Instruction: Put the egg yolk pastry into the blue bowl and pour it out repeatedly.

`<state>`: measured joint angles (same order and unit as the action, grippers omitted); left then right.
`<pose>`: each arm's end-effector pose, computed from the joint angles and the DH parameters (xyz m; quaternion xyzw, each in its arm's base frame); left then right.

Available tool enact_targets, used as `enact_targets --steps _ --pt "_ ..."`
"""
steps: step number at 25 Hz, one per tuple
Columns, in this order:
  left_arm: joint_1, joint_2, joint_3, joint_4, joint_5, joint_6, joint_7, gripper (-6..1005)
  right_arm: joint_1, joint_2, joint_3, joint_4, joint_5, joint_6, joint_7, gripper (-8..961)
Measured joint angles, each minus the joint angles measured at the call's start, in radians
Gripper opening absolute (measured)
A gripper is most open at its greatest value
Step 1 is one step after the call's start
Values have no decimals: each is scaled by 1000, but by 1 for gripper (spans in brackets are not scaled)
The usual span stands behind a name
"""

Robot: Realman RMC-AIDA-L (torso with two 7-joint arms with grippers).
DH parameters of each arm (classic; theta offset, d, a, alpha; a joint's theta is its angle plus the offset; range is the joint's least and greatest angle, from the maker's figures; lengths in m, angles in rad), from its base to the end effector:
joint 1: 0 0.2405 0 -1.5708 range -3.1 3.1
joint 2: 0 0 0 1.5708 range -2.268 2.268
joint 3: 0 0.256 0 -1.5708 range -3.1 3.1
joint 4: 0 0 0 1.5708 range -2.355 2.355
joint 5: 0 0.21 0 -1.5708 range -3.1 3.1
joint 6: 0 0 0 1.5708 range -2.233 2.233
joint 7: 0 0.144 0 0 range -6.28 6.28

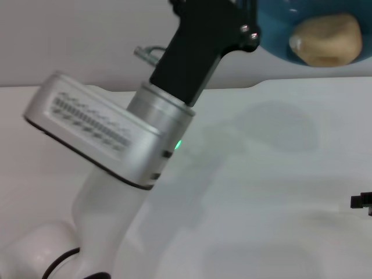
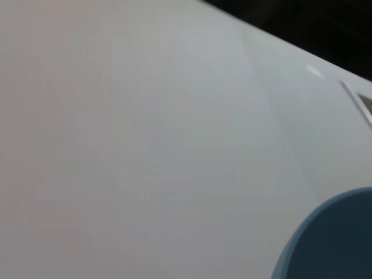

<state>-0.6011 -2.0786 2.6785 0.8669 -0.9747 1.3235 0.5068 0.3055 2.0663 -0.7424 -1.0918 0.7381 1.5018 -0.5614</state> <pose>-0.0727 0.3040 -0.0728 -0.6989 0.0571 -0.5154 0.4926 0.3470 0.2878 0.0630 -0.6906 0.6902 0.0703 0.2044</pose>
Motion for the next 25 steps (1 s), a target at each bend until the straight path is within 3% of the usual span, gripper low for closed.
enact_targets --steps 5,11,17,23,25 --pt "-57 0 26 -32 9 -32 355 13 4 0 0 0 0 0 0 495" --pt "-60 0 16 -77 91 -19 551 12 15 0 0 3 0 0 -3 494" --pt "-55 0 21 -89 139 26 685 9 32 -2 0 32 -3 -2 -5 492" --pt "-51 0 31 -89 165 19 699 7 43 -3 1 47 -4 -4 -9 491" --pt "-47 0 15 -90 217 70 710 7 45 -4 7 52 -4 -5 -9 490"
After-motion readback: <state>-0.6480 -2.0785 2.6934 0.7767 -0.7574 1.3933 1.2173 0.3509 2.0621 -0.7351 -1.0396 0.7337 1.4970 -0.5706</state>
